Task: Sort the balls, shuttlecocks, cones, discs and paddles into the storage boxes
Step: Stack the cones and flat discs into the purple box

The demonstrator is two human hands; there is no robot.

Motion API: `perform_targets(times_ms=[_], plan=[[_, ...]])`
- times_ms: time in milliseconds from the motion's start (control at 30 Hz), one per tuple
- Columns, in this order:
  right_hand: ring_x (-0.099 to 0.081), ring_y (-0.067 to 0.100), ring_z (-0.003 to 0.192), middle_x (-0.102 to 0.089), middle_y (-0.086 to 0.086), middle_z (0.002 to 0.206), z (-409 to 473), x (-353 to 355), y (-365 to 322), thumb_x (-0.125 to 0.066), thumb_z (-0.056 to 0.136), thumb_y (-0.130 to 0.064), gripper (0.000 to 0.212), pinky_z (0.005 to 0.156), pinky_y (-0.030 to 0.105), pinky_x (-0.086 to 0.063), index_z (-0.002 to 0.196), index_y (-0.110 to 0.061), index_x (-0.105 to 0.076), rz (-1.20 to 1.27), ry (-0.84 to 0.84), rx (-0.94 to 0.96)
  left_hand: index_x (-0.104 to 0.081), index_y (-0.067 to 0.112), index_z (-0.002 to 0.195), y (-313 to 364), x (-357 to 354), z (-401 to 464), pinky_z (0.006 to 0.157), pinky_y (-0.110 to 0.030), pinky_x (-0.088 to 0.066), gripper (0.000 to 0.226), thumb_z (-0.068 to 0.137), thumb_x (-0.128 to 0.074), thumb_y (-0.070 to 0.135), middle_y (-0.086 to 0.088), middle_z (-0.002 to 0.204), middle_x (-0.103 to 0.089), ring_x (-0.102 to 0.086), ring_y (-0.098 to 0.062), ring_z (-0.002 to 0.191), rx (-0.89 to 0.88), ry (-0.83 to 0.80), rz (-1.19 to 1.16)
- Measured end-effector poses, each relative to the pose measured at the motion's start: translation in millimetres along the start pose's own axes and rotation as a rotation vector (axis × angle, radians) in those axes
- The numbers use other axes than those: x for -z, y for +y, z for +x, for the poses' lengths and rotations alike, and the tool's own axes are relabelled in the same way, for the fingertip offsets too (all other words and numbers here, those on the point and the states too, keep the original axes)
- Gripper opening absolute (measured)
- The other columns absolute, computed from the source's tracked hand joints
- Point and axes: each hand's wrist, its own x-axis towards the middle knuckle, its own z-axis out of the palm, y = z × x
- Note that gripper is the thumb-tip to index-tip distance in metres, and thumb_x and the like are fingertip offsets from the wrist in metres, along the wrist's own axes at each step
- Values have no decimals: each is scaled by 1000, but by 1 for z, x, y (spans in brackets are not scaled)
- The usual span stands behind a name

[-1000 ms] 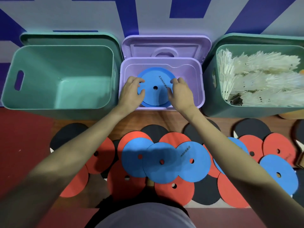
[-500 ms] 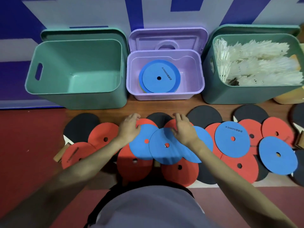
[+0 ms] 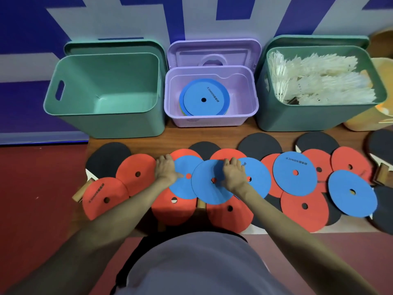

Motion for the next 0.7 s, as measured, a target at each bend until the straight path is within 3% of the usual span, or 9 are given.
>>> perform_targets(times_ms=[133, 267, 333, 433, 500, 567, 633, 700], plan=[[-42, 32, 115, -41, 16, 123, 4, 3, 3, -73, 74, -51, 76, 95, 37, -38, 122, -1, -43, 19, -15, -16, -45, 3, 120, 6, 4, 1, 97, -35, -43, 88, 58, -87, 48, -17, 124, -53, -50, -32, 117, 29, -5, -20], [-42, 31, 114, -43, 15, 120, 2, 9, 2, -80, 68, -47, 82, 91, 35, -39, 122, -1, -40, 83, -6, -55, -46, -3, 125, 10, 13, -11, 101, -35, -39, 80, 70, -83, 41, -18, 128, -52, -47, -33, 122, 64, -32, -29], [-48, 33, 109, -48, 16, 113, 1, 9, 3, -79, 72, -28, 65, 83, 37, -41, 115, -1, -38, 207, 6, -76, -43, -5, 125, 11, 14, -17, 101, -33, -37, 78, 72, -81, 39, -19, 129, -51, -46, -32, 124, 53, 8, -19], [-57, 39, 89, -59, 20, 98, -3, 9, 7, -59, 79, 2, 35, 69, 43, -46, 99, -6, -30, 344, 58, -73, -43, -3, 121, 7, 12, -24, 90, -34, -40, 68, 74, -81, 28, -18, 123, -55, -51, -32, 117, 40, 24, -124], [-57, 40, 86, -61, 22, 97, -8, 8, 11, -53, 83, 3, 27, 67, 44, -47, 105, -1, -38, 340, 81, -32, -45, 1, 110, 1, 12, -29, 71, -33, -41, 48, 78, -77, 19, -15, 106, -56, -55, -28, 100, 53, 10, -301], [-55, 39, 80, -60, 22, 90, -15, 8, 14, -46, 88, 0, 6, 63, 40, -42, 95, -2, -45, 358, 113, 14, -43, 5, 98, -4, 12, -32, 57, -29, -38, 37, 80, -74, 9, -11, 96, -50, -50, -22, 87, 130, -27, -587], [-53, 39, 74, -57, 20, 80, -23, 12, 16, -40, 93, -3, 8, 61, 42, -38, 85, -5, -42, 408, 161, 12, -47, 0, 103, -10, 13, -34, 60, -25, -46, 36, 79, -74, 0, -9, 100, -55, -54, -21, 92, 215, -106, -879], [-51, 40, 71, -57, 20, 77, -33, 20, 16, -38, 96, -4, 7, 61, 47, -40, 92, -3, -43, 473, 226, 2, -52, -12, 115, -13, 17, -35, 75, -37, -56, 45, 77, -74, -3, -16, 113, -63, -63, -27, 100, 285, -242, -1103]])
